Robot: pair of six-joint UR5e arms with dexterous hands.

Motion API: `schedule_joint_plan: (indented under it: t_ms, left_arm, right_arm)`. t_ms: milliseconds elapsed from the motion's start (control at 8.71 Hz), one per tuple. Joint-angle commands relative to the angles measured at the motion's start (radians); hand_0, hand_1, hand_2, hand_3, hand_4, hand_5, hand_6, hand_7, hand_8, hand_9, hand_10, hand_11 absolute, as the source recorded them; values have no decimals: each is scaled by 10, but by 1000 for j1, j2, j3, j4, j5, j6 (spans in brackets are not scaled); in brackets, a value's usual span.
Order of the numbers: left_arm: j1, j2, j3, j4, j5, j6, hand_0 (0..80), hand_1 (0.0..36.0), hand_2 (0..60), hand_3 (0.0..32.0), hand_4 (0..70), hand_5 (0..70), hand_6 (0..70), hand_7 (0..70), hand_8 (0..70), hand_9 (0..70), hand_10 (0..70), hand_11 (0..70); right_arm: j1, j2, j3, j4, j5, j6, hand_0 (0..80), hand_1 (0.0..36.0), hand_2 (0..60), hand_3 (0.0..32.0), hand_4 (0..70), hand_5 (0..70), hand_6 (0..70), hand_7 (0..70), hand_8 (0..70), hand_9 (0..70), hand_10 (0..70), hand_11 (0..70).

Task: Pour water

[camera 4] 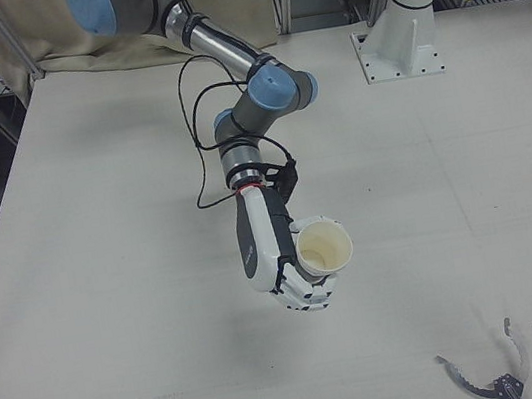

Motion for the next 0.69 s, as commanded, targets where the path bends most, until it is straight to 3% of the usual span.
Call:
schedule_joint_plan:
  t_ms: [0, 115, 345, 574]
  left_arm:
    - [27, 2, 36, -135, -51, 146, 395, 281, 600, 0, 229, 610, 34, 65, 18, 41, 51, 88]
    - [34, 16, 36, -177, -51, 200, 397, 283, 600, 0, 224, 600, 32, 61, 17, 38, 50, 87]
    - [36, 15, 37, -182, -49, 212, 403, 275, 600, 0, 214, 568, 25, 55, 15, 35, 46, 81]
    - [42, 16, 36, -182, -49, 211, 410, 283, 600, 0, 219, 586, 30, 62, 14, 34, 45, 80]
  right_arm:
    - [-16, -28, -20, 3, 1, 2, 465, 145, 365, 0, 130, 557, 410, 520, 412, 562, 339, 490]
    - [-16, -26, -40, 5, -1, 4, 465, 145, 359, 0, 128, 559, 407, 518, 407, 556, 334, 484]
    - [-19, -22, -83, 9, -1, 11, 463, 140, 354, 0, 126, 553, 403, 514, 406, 555, 336, 486]
    - [-19, -20, -83, 8, 1, 11, 460, 131, 332, 0, 119, 537, 396, 502, 411, 560, 344, 495]
